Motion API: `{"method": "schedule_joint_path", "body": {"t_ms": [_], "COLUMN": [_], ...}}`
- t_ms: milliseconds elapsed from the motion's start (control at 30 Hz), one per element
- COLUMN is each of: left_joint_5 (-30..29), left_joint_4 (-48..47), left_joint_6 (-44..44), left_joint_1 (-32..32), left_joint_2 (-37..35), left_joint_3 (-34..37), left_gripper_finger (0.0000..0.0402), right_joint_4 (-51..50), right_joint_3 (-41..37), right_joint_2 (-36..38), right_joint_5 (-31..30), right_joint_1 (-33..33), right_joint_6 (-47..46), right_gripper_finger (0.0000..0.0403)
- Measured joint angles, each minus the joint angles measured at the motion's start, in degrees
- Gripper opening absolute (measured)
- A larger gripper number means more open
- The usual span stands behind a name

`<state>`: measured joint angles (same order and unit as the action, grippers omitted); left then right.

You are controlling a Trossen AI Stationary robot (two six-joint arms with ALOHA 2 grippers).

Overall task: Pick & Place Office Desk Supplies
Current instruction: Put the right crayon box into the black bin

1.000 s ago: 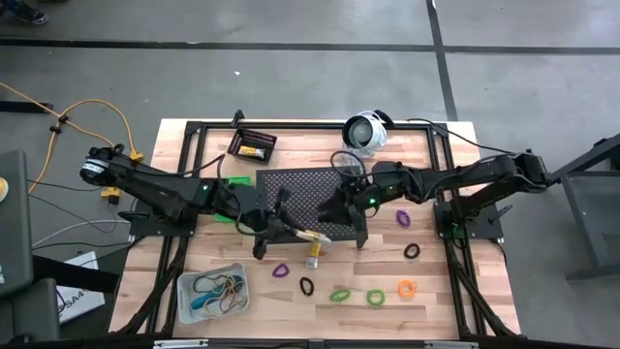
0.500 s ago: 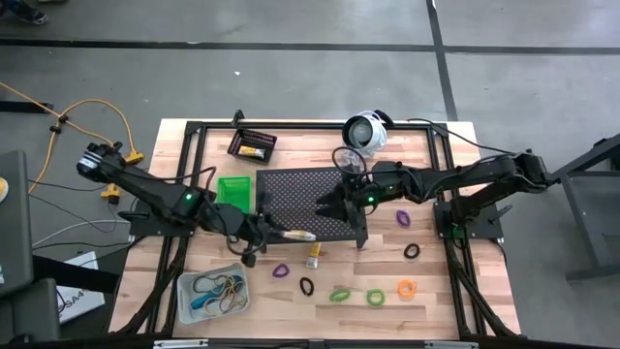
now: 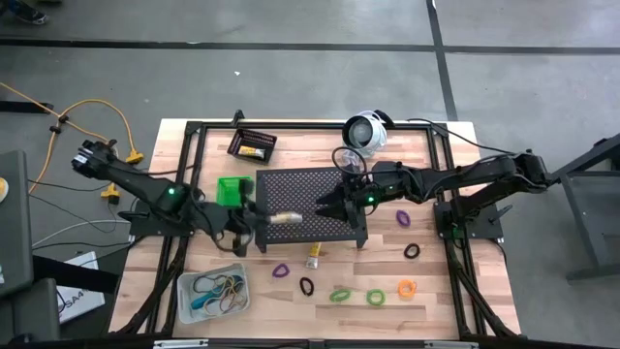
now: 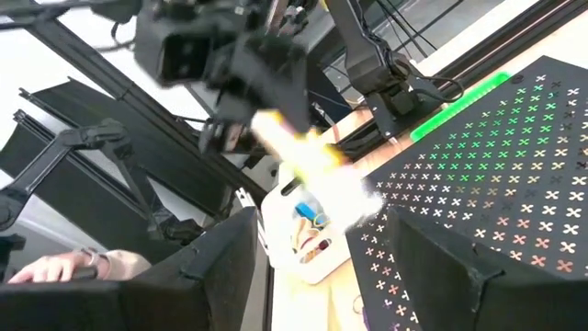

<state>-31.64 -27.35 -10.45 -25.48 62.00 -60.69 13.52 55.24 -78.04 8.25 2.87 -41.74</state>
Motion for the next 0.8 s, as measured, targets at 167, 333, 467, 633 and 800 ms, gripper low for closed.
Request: {"method": "schedule_joint_path", "body": {"t_ms": [167,333,467,633,800], "left_joint_5": [-4.83,-7.15,-7.66,-7.64,-7.55], "left_joint_4": [-8.50,-16.43,-18.84,-18.83,-19.00], "left_joint_6": [0.92,7.56,12.83,15.17,18.08], "left_joint_1": [4.96,13.60,21.67,31.54,40.43], "left_joint_2": [-3.93,-6.71,-6.89,-6.13,-3.52], "left_joint_3": [-0.02,-0.02,-0.02,-0.02,-0.02], "left_gripper_finger": [0.0042,0.0042,0.0042,0.0042,0.0042], "right_joint_4": [-0.01,0.00,-0.01,-0.02,-0.01], "right_joint_3": [0.00,0.00,-0.01,0.00,-0.01], "right_joint_2": [0.00,0.00,0.00,0.00,0.00], "right_joint_5": [0.00,0.00,0.00,0.00,0.00], "right_joint_1": [0.00,0.02,0.01,0.00,0.02], "right_joint_6": [-0.02,-0.02,-0.02,-0.02,-0.02], "right_gripper_finger": [0.0231,0.0231,0.0231,0.0231,0.0231]}}
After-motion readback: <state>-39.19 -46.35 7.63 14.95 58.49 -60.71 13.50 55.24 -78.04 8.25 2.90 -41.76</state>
